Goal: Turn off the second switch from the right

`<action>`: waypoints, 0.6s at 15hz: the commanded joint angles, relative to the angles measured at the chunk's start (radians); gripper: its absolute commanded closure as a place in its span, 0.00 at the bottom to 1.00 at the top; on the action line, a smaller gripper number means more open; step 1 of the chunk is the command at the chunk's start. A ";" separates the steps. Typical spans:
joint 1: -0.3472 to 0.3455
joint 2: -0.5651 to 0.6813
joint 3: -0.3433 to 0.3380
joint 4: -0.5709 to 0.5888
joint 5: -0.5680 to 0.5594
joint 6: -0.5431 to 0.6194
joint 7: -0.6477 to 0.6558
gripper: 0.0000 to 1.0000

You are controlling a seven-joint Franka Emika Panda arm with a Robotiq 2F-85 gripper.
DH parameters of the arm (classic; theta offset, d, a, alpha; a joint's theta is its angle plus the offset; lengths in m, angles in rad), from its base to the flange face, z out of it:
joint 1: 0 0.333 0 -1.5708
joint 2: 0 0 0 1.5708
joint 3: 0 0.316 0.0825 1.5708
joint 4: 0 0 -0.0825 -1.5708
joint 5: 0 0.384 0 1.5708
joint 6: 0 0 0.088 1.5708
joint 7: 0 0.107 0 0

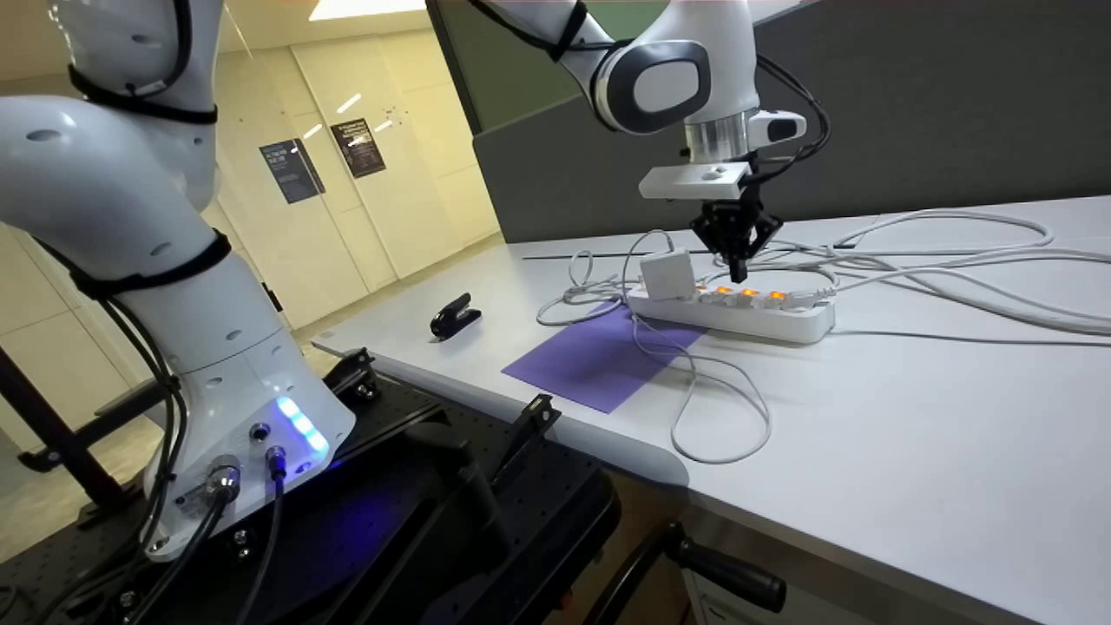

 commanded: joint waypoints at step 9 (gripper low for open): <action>-0.017 0.025 0.014 0.028 -0.015 0.009 0.011 0.99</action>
